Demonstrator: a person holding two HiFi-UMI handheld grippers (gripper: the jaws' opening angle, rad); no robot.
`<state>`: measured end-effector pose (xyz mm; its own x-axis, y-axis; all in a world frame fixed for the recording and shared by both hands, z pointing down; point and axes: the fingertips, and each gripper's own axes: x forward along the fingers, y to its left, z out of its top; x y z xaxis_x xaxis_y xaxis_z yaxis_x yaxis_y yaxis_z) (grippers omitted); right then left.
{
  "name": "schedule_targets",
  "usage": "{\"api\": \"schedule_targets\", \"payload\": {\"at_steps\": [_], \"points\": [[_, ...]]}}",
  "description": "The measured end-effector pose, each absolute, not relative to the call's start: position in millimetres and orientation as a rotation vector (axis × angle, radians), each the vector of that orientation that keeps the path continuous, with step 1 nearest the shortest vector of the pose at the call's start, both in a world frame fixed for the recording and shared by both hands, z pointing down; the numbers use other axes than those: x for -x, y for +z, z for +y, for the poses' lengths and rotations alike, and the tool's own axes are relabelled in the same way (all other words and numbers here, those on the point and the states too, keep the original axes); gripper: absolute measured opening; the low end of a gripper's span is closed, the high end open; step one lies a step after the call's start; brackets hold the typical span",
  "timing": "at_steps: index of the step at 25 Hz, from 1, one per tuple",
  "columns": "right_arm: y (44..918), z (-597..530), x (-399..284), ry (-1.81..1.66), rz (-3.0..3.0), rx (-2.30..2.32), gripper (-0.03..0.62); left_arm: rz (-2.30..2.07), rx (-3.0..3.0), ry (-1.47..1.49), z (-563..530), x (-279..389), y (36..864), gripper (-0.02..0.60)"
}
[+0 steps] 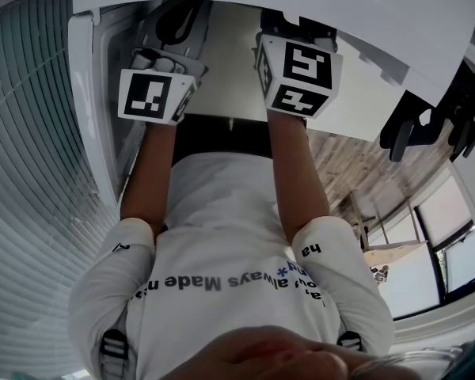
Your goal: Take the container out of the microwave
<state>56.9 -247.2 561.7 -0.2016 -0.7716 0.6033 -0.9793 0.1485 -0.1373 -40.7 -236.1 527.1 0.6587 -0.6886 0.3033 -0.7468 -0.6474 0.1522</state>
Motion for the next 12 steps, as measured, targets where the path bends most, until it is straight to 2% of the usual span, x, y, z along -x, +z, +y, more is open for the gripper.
{"api": "schedule_targets", "payload": {"at_steps": [7, 12], "points": [[576.1, -258.8, -53.7, 0.721, -2.008, -1.657, 0.151, -1.161, -2.609, 0.319, -240.3, 46.7, 523.5, 0.003], [581.6, -262.2, -56.3, 0.728, -1.983, -1.671, 0.092, -1.172, -2.606, 0.315, -242.8, 50.3, 524.4, 0.003]]}}
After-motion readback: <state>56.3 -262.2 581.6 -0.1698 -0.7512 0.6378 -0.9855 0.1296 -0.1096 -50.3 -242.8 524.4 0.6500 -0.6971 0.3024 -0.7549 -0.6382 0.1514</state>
